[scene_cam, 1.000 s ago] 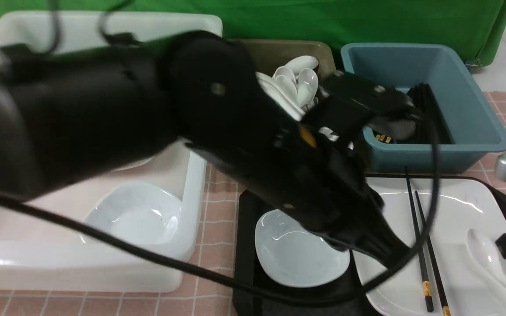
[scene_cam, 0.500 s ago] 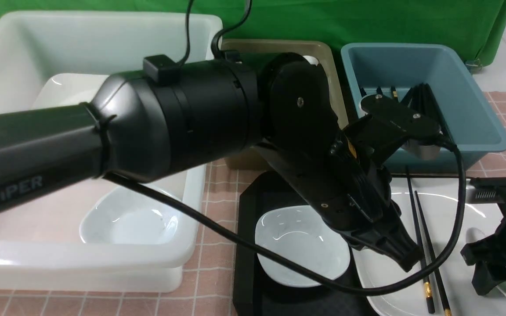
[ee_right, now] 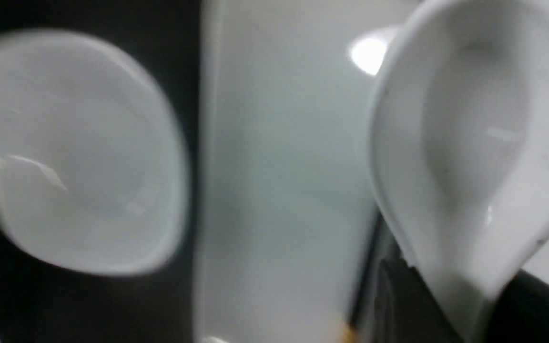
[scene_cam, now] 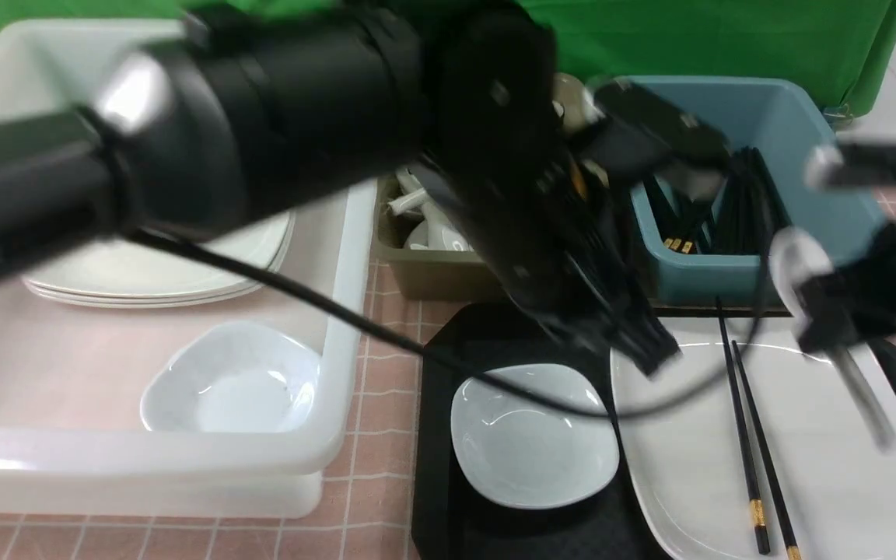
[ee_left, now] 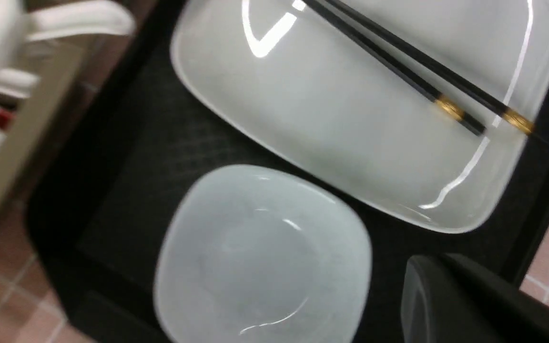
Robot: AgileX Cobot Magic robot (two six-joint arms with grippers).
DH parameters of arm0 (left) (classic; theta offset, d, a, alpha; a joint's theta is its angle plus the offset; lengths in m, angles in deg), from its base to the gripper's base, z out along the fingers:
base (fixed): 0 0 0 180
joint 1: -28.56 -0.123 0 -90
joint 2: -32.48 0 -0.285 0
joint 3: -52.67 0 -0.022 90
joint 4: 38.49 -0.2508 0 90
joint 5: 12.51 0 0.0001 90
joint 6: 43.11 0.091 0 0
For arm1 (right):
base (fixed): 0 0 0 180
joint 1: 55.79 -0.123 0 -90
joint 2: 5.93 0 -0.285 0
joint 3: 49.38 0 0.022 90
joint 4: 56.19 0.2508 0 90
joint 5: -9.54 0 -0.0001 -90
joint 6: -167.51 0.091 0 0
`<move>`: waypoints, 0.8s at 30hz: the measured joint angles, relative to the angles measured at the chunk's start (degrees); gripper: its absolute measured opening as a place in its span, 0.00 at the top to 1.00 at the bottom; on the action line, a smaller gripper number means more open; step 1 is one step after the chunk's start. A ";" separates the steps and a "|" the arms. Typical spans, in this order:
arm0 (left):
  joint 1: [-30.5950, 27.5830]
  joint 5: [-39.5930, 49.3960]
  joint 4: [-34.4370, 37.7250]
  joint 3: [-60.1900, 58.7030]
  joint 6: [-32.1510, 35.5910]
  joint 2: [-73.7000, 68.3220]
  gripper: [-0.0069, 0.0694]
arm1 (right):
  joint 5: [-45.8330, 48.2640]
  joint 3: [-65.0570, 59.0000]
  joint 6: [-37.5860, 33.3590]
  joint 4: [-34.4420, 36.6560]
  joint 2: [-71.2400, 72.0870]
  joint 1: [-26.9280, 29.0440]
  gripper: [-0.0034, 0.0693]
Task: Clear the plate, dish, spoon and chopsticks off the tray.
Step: Use the right arm to grab a soup spoon from the plate, then use the right arm to put the soup spoon into the small storage box in the middle
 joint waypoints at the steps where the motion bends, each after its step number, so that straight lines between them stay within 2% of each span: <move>1: -1.48 0.04 -0.09 0.17 -0.08 0.80 0.91 | -0.70 2.47 -0.71 1.65 -0.36 -1.47 0.64; 5: -9.59 1.41 -0.23 0.24 -0.97 4.96 0.91 | -3.25 17.84 -0.63 5.84 -7.84 -7.86 0.64; 8: -13.19 3.39 -0.11 0.24 -1.53 7.03 0.91 | -4.05 30.24 0.99 6.18 -17.28 -9.89 0.64; 11: -13.98 5.58 0.31 0.24 -1.77 8.87 0.91 | -4.22 42.20 4.39 6.98 -27.33 -10.49 0.64; 15: -13.98 7.39 1.23 0.24 -2.02 9.90 0.91 | -4.27 51.88 8.25 7.12 -35.74 -10.49 0.63; 20: -13.98 8.55 1.57 0.24 -2.66 11.07 0.91 | -4.08 63.53 10.20 7.12 -46.75 -10.49 0.42; 24: -13.98 8.75 1.74 0.24 -2.66 11.49 0.91 | 1.19 65.67 10.20 6.94 -47.69 -10.49 0.35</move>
